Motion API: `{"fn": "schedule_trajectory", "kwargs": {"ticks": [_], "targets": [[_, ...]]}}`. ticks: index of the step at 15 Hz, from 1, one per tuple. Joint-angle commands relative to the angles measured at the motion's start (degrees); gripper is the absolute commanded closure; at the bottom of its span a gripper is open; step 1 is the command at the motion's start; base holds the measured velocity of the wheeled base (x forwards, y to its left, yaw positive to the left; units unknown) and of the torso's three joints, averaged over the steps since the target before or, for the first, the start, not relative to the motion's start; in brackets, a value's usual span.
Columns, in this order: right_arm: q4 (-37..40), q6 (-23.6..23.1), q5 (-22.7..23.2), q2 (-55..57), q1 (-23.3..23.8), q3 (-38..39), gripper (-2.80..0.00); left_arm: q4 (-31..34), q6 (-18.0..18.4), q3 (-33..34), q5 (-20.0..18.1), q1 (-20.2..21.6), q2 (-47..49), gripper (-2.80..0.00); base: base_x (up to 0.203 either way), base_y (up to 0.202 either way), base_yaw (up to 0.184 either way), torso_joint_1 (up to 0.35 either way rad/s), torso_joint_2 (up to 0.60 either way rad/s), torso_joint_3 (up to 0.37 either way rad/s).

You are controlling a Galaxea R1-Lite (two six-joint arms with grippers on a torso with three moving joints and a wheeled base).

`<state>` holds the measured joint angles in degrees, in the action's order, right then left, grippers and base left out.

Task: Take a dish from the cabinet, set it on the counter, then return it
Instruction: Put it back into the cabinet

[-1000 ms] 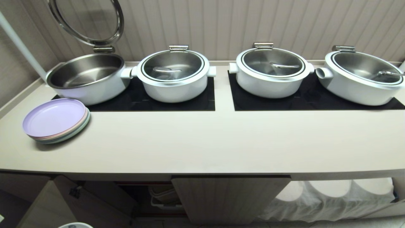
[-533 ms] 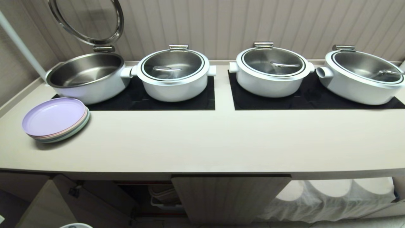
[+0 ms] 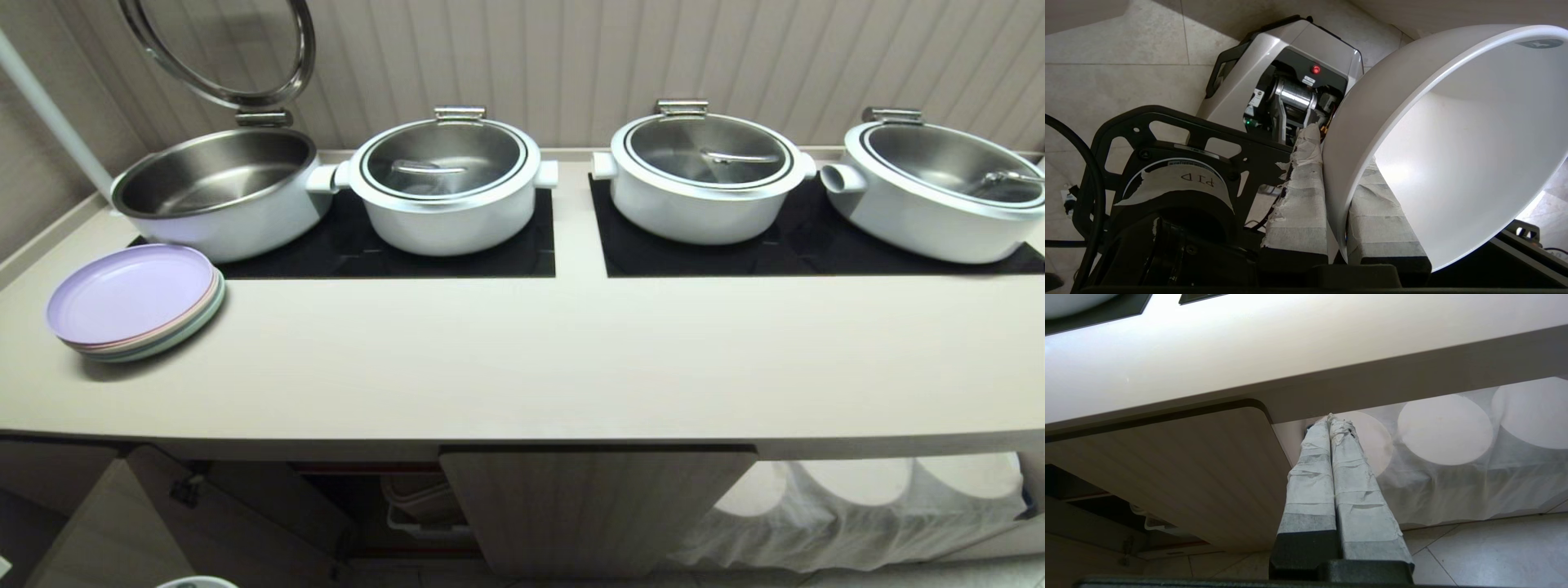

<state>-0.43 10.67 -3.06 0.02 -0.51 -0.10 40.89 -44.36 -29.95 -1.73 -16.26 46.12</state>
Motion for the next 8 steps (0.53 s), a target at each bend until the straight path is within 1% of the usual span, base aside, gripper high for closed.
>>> {"fn": "schedule_trajectory", "kwargs": {"ticks": [1,3,8], "targets": [[0.0,0.1,0.0,0.0,0.0,0.0,0.00,0.2,-0.3,0.1,-0.6,0.0,0.0,0.00,0.000,0.000,0.000,-0.100,0.21,0.108],[0.0,0.1,0.0,0.0,0.0,0.0,0.00,0.2,-0.3,0.1,-0.6,0.0,-0.1,0.00,0.000,0.000,0.000,-0.111,0.21,0.111],[0.0,0.1,0.0,0.0,0.0,0.0,0.00,0.2,-0.3,0.0,-0.6,0.0,-0.2,0.00,0.000,0.000,0.000,-0.148,0.29,0.148]]}}
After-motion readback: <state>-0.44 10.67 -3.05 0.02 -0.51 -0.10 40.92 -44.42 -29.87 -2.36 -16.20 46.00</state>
